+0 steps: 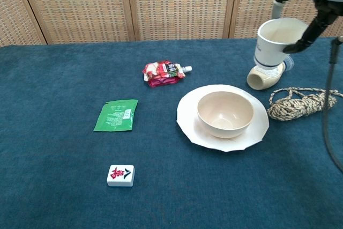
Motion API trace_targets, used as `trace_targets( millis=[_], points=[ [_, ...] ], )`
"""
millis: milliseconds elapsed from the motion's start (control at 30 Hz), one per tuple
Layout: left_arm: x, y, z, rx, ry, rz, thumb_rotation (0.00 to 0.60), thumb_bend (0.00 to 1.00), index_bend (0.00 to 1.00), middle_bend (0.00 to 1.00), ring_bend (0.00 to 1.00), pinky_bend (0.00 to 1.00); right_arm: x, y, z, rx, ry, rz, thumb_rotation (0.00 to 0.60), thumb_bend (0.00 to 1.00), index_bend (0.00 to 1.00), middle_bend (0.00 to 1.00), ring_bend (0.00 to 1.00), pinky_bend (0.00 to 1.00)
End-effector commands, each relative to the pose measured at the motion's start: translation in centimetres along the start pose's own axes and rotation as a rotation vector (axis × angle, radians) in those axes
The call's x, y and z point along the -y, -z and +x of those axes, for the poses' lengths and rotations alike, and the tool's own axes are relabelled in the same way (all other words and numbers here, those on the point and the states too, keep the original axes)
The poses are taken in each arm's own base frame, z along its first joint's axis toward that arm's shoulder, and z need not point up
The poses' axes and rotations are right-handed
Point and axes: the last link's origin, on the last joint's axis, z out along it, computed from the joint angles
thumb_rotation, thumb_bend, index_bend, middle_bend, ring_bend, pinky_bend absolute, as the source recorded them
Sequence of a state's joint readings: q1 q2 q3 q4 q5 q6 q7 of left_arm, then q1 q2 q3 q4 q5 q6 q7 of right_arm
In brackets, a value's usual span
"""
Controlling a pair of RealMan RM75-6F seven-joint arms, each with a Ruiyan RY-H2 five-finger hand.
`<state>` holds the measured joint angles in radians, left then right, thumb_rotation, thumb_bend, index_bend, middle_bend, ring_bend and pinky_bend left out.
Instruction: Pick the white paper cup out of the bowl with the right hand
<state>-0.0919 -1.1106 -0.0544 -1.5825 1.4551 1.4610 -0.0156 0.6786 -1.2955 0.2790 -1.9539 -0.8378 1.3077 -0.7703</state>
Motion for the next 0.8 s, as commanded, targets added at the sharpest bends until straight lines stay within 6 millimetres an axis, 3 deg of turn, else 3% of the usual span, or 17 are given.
trace_targets(
  millis=[33,100,467,800],
  points=[
    [-0.2,0.1,-0.1,0.001,-0.004,-0.005,0.6,0.02,0.0,0.0,0.0,0.0,-3.2,1.1,-1.4,0.058,-0.008,-0.073,0.6,0.38,0.48,0.11,0.0,0.1],
    [-0.3,0.1,-0.1,0.001,-0.007,-0.008,0.6,0.02,0.0,0.0,0.0,0.0,-5.2,1.7,-2.5,0.1,0.002,-0.117,0.6,0.38,0.48,0.11,0.0,0.1],
    [-0.3,0.2,-0.2,0.001,-0.009,-0.008,0.6,0.02,0.0,0.0,0.0,0.0,-9.9,2.7,-5.3,0.18,0.028,-0.239,0.6,0.38,0.49,0.11,0.0,0.1],
    [-0.3,0.1,-0.1,-0.001,-0.009,-0.005,0.6,0.02,0.0,0.0,0.0,0.0,-11.1,3.2,-6.5,0.283,0.051,-0.321,0.6,0.38,0.5,0.1,0.0,0.1]
  ],
)
